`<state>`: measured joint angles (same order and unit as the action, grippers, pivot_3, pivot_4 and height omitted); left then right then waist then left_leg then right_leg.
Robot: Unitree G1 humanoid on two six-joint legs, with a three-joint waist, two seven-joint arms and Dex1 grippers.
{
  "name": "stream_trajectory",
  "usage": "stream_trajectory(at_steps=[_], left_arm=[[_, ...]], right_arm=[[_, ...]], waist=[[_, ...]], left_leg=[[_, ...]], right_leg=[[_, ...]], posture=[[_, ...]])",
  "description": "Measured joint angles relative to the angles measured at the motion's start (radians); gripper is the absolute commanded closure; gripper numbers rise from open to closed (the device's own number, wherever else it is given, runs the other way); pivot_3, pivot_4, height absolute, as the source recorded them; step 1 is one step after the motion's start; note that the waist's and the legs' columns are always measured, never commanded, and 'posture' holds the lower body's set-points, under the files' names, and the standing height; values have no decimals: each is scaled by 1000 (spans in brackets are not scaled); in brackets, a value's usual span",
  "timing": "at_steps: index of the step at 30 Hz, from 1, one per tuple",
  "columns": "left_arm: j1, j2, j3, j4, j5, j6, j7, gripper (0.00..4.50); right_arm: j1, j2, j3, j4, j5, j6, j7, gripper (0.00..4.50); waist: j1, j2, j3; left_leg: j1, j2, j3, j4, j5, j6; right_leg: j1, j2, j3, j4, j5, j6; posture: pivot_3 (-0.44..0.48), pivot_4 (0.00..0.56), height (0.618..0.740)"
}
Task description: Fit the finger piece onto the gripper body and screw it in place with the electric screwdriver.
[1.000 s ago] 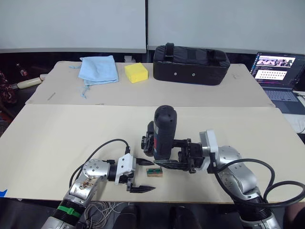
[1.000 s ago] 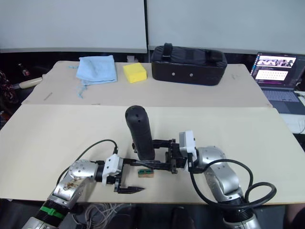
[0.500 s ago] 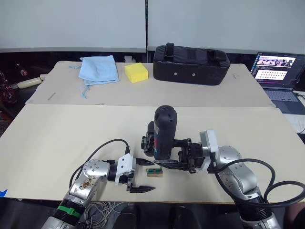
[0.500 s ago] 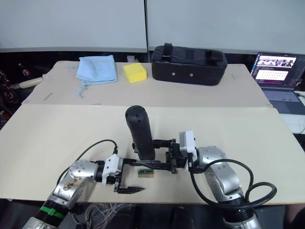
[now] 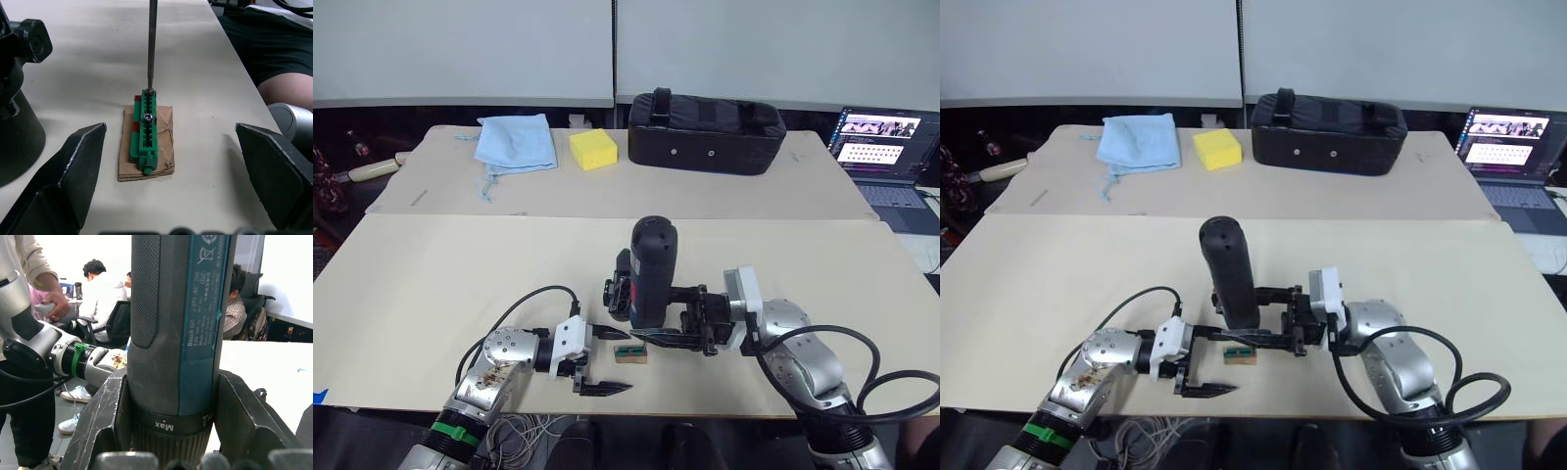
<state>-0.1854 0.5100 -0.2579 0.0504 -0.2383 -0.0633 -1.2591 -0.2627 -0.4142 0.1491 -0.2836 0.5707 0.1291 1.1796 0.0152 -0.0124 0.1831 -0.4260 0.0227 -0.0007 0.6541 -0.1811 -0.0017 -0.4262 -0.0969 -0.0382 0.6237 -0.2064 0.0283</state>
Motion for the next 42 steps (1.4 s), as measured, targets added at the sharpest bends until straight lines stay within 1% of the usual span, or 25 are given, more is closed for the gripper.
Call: stream_trajectory(at_steps=[20,29,42], left_arm=[[0,0,0,0,0,4,0,0],[3,0,2,0,-2,3,1,0],[13,1,6,-6,-8,6,7,0]], right_arm=[[5,-6,0,0,4,13,2,2572],[5,14,7,0,-1,12,-5,2572],[5,15,16,0,-13,7,-2,2572]], waist=[[0,0,0],[0,0,0],[0,0,0]], left_leg=[[1,0,0,-2,0,0],[1,0,0,-2,0,0],[2,0,1,-4,0,1]], right_leg=[[0,0,0,-1,0,0],[0,0,0,-1,0,0],[0,0,0,-1,0,-1]], posture=[[0,150,740],[0,150,740],[0,150,740]])
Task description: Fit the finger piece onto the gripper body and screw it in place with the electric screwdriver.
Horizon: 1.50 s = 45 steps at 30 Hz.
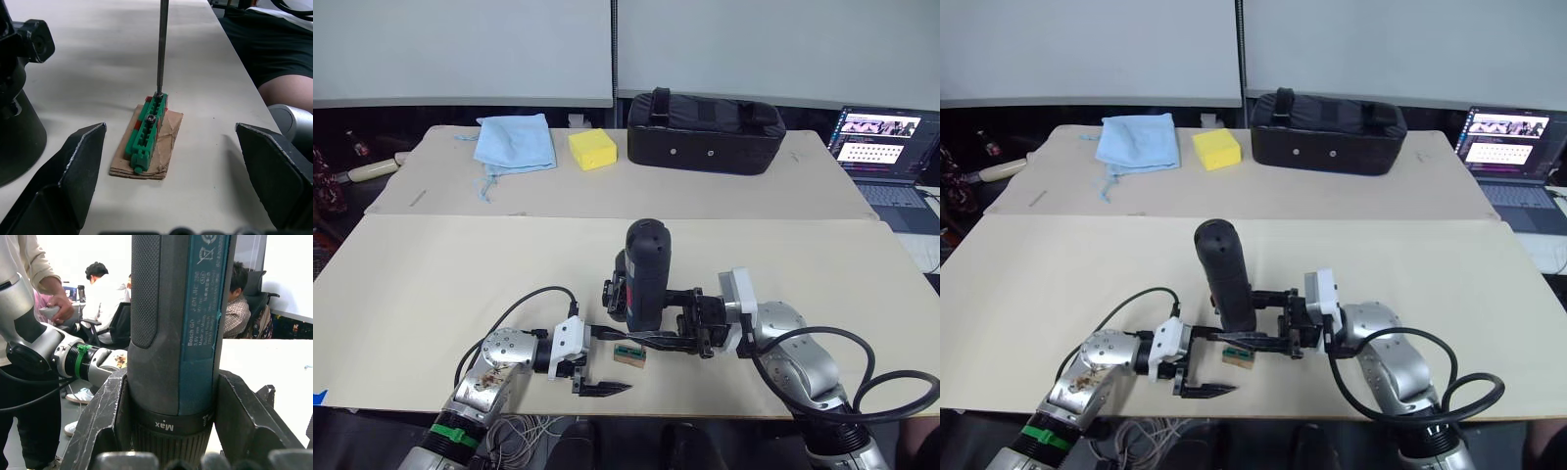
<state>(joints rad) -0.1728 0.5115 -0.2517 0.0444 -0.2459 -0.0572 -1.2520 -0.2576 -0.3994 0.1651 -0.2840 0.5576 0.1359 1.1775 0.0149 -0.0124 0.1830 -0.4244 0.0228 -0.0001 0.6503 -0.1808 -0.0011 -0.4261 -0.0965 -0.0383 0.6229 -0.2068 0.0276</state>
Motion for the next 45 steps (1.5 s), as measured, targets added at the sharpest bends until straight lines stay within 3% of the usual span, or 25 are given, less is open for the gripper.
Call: stream_trajectory(at_steps=[25,34,45], left_arm=[[37,9,34,-11,-78,8,-24,0],[95,51,124,-123,-193,17,-45,0],[177,204,326,-265,-378,184,-39,0]], right_arm=[[-14,-20,-17,-31,41,13,-3,2572],[-55,-45,-69,-81,111,68,-44,2572],[-216,-125,-214,-97,278,214,-111,2572]], waist=[[-2,0,0],[-3,0,0],[-3,-1,1]], left_leg=[[-1,2,0,-2,2,4],[-1,7,1,-4,2,4],[-2,9,4,-5,2,4]], right_leg=[[-2,3,0,0,-1,-1],[-4,6,0,0,-2,-5],[-9,8,0,3,-2,-8]], posture=[[0,150,740],[0,150,740],[0,150,740]])
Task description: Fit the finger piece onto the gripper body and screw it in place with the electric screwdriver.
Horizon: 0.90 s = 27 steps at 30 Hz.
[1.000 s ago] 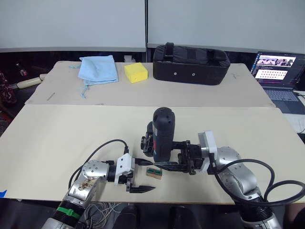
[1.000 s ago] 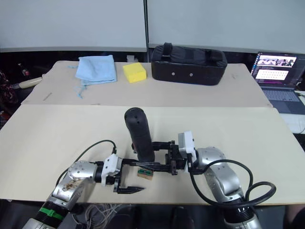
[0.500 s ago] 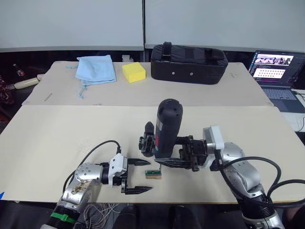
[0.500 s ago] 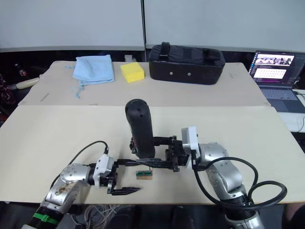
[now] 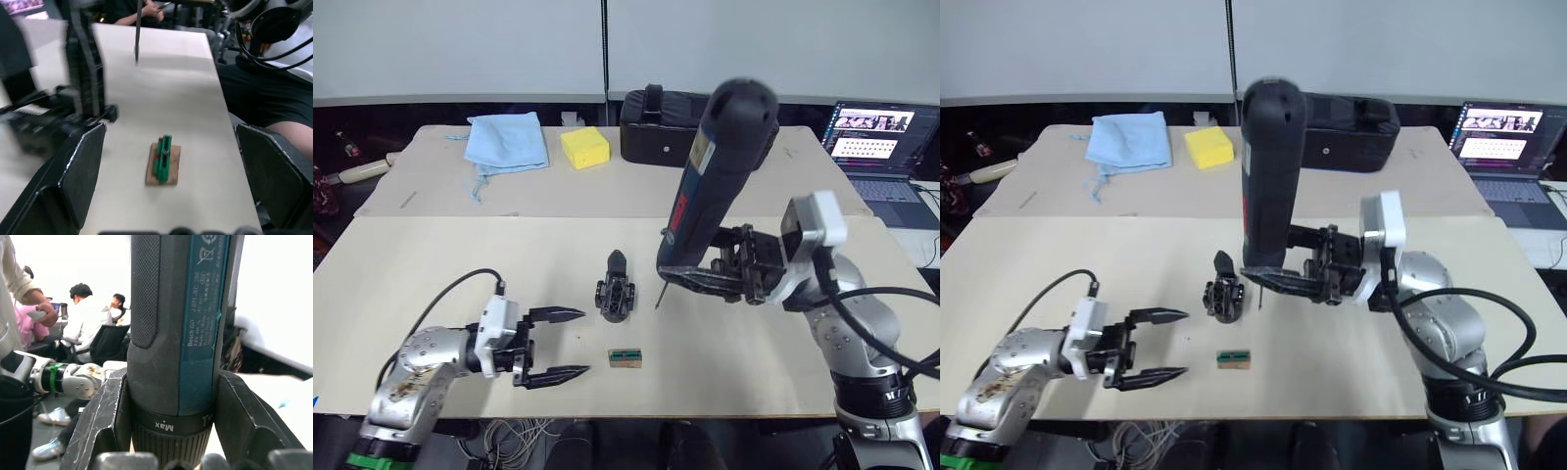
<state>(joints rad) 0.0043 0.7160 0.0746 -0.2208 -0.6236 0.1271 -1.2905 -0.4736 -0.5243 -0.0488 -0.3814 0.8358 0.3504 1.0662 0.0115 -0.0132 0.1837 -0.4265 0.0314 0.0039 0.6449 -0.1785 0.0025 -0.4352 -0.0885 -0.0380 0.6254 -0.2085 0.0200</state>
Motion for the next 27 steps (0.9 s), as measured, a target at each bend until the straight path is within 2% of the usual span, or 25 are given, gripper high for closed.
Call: stream_trajectory(at_steps=[11,18,27], left_arm=[[-26,-14,95,48,-43,48,55,0],[-69,-31,96,175,32,-20,42,0],[-82,-80,69,211,71,-64,19,0]], right_arm=[[-124,64,-6,103,12,29,-37,2572],[-220,120,11,172,-11,29,-46,2572],[-286,208,60,223,-71,28,-75,2572]], waist=[[0,0,0],[0,0,0],[-3,0,0]], left_leg=[[-2,-1,1,0,0,0],[-3,4,0,0,0,0],[-2,6,0,0,0,0]], right_leg=[[-2,3,0,0,2,2],[-3,9,2,2,5,1],[-4,12,2,4,6,-2]], posture=[[0,150,740],[0,150,740],[0,150,740]])
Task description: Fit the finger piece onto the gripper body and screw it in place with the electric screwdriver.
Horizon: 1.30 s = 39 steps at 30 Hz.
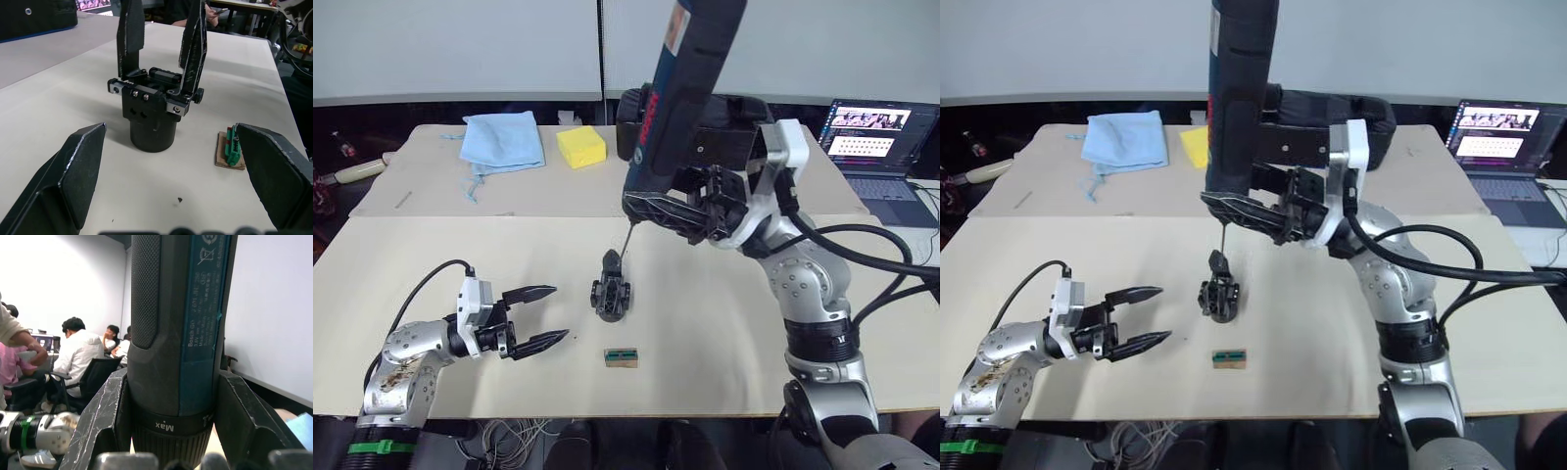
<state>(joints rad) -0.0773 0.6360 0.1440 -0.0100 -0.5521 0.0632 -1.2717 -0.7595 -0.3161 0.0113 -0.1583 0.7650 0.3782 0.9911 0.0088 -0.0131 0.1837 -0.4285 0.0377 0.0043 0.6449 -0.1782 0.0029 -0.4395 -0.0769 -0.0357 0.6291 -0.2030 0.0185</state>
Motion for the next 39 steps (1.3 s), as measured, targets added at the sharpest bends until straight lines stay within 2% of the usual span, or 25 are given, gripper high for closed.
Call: stream_trajectory(at_steps=[15,28,39], left_arm=[[-29,-39,-49,20,43,-3,8,0],[-69,-42,-96,2,59,6,43,0],[-42,-42,-102,0,66,0,41,0]], right_arm=[[-20,54,103,59,-96,45,3,2572],[-20,78,115,137,-155,36,56,2572],[-20,102,115,146,-155,36,75,2572]], waist=[[-1,0,0],[-2,0,0],[-8,0,0]], left_leg=[[0,0,0,0,0,0],[0,0,0,0,0,0],[1,0,0,0,0,0]], right_leg=[[0,0,0,1,0,0],[0,0,0,1,1,-1],[0,1,1,1,1,-1]], posture=[[0,150,740],[0,150,740],[0,150,740]])
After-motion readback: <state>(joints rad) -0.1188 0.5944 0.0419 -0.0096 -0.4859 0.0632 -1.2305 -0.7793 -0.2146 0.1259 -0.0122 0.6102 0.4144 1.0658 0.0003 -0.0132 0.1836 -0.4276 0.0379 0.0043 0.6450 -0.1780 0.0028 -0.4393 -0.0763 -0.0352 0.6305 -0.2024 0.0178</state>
